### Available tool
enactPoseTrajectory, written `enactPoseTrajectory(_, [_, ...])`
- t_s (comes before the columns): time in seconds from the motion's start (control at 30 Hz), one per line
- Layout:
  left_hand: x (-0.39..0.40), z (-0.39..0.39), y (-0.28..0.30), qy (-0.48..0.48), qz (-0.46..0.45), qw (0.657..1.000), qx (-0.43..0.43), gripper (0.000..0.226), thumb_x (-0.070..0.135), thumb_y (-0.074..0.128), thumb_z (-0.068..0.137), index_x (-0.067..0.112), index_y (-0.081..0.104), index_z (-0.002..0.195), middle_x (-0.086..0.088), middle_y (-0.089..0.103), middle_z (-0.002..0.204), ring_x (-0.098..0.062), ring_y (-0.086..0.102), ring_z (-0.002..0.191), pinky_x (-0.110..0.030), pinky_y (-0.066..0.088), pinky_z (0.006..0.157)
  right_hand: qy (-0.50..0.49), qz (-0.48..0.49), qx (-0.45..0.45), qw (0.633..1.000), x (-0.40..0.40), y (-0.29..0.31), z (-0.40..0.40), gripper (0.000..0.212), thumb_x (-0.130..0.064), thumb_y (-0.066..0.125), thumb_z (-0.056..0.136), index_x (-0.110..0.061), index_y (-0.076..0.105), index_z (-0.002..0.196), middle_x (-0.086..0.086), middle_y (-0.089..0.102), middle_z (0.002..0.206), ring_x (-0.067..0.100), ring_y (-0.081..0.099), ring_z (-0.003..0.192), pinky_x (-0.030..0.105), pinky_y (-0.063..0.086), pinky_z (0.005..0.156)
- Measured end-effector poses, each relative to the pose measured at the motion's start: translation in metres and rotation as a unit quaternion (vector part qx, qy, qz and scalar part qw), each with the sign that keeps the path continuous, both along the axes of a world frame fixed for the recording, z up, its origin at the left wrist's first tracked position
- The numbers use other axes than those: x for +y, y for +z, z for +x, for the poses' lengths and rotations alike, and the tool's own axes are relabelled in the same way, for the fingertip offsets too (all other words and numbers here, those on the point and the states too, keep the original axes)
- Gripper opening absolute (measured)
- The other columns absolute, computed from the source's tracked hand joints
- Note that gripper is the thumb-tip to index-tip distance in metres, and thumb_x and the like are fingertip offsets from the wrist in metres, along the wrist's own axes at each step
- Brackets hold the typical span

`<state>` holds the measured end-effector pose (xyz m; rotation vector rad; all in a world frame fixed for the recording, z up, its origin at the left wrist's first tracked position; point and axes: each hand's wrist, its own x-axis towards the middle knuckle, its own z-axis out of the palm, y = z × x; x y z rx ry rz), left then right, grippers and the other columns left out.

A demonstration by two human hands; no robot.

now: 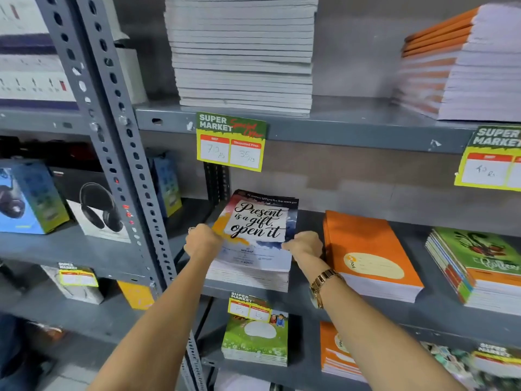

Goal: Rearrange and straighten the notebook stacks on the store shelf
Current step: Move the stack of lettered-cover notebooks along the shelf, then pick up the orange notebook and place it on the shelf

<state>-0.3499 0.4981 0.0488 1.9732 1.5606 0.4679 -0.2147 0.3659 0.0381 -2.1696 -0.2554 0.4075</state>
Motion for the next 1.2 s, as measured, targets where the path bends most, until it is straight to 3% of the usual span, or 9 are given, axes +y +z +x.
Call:
enactPoseTrajectory(0.13, [0.000, -0.003, -0.005, -0.022, 0.028, 0.996, 0.088, 0.031, 0.018, 0.053, 0.089, 0.005, 0.058, 0.117, -0.016, 0.052, 0.129, -0.034, 0.047, 0.121, -0.048, 0.036, 0.104, 0.040, -0.051, -0.095, 0.993, 0.000, -0.005, -0.005, 0.035, -0.018, 0.075, 0.079, -0.005, 0.065, 0.109, 0.014, 0.068, 0.115, 0.028, 0.066, 0.104, 0.032, 0.056, 0.079])
enactPoseTrajectory(0.27, [-0.009, 0.004, 0.003, -0.048, 0.148, 0.975, 0.161, 0.041, 0.011, 0.054, 0.089, 0.010, 0.045, 0.129, -0.014, 0.039, 0.142, -0.033, 0.035, 0.131, -0.052, 0.032, 0.105, 0.056, -0.074, -0.196, 0.976, -0.011, -0.003, -0.010, 0.030, -0.021, 0.068, 0.085, -0.007, 0.063, 0.110, 0.014, 0.064, 0.118, 0.029, 0.063, 0.106, 0.032, 0.054, 0.079])
enactPoseTrajectory(0.4, [-0.034, 0.027, 0.018, -0.126, 0.235, 0.958, 0.107, 0.033, 0.008, 0.055, 0.088, 0.007, 0.052, 0.121, -0.012, 0.050, 0.131, -0.031, 0.045, 0.124, -0.046, 0.037, 0.101, 0.043, -0.074, -0.368, 0.926, -0.042, 0.003, 0.007, 0.023, -0.017, 0.056, 0.092, -0.005, 0.063, 0.110, 0.013, 0.063, 0.115, 0.030, 0.059, 0.106, 0.035, 0.051, 0.083])
enactPoseTrajectory(0.5, [-0.063, 0.056, 0.026, -0.213, 0.279, 0.935, 0.056, 0.030, 0.010, 0.051, 0.091, 0.005, 0.054, 0.120, -0.015, 0.054, 0.126, -0.034, 0.049, 0.118, -0.044, 0.042, 0.096, 0.024, -0.110, -0.445, 0.888, -0.075, 0.002, 0.035, 0.016, -0.012, 0.063, 0.084, -0.001, 0.068, 0.096, 0.019, 0.068, 0.096, 0.037, 0.062, 0.091, 0.042, 0.052, 0.077])
enactPoseTrajectory(0.6, [-0.100, 0.091, 0.032, -0.281, 0.273, 0.920, -0.018, 0.031, 0.009, 0.051, 0.091, 0.002, 0.054, 0.121, -0.019, 0.056, 0.125, -0.036, 0.052, 0.115, -0.043, 0.045, 0.094, -0.004, -0.182, -0.444, 0.877, -0.126, -0.002, 0.070, 0.016, -0.015, 0.069, 0.079, -0.004, 0.069, 0.091, 0.019, 0.069, 0.090, 0.038, 0.063, 0.084, 0.042, 0.053, 0.072])
enactPoseTrajectory(0.73, [-0.160, 0.143, 0.035, -0.339, 0.264, 0.901, -0.060, 0.034, 0.011, 0.052, 0.092, 0.005, 0.052, 0.125, -0.019, 0.056, 0.128, -0.037, 0.054, 0.114, -0.044, 0.047, 0.094, -0.064, -0.257, -0.416, 0.870, -0.215, -0.006, 0.121, 0.027, -0.017, 0.066, 0.084, -0.006, 0.065, 0.107, 0.020, 0.067, 0.108, 0.039, 0.060, 0.102, 0.044, 0.049, 0.085])
enactPoseTrajectory(0.87, [-0.220, 0.189, 0.031, -0.394, 0.282, 0.872, -0.072, 0.037, 0.011, 0.050, 0.092, 0.006, 0.049, 0.129, -0.017, 0.057, 0.130, -0.038, 0.056, 0.113, -0.043, 0.047, 0.094, -0.116, -0.311, -0.389, 0.860, -0.290, -0.006, 0.156, 0.025, -0.018, 0.059, 0.078, -0.007, 0.070, 0.097, 0.020, 0.069, 0.100, 0.038, 0.062, 0.095, 0.045, 0.050, 0.080])
enactPoseTrajectory(1.0, [-0.290, 0.239, 0.025, -0.460, 0.291, 0.835, -0.075, 0.038, 0.007, 0.044, 0.094, 0.005, 0.048, 0.131, -0.014, 0.055, 0.134, -0.033, 0.053, 0.119, -0.041, 0.044, 0.097, -0.144, -0.341, -0.339, 0.865, -0.367, -0.015, 0.193, 0.035, -0.020, 0.061, 0.086, -0.008, 0.063, 0.118, 0.019, 0.058, 0.128, 0.039, 0.052, 0.117, 0.049, 0.040, 0.097])
enactPoseTrajectory(1.2, [-0.372, 0.302, 0.005, -0.544, 0.257, 0.796, -0.067, 0.035, 0.010, 0.045, 0.095, 0.003, 0.048, 0.129, -0.018, 0.055, 0.131, -0.034, 0.050, 0.120, -0.041, 0.042, 0.100, -0.167, -0.386, -0.277, 0.864, -0.452, -0.027, 0.224, 0.040, -0.029, 0.044, 0.096, -0.012, 0.049, 0.132, 0.015, 0.044, 0.141, 0.035, 0.041, 0.126, 0.044, 0.035, 0.103])
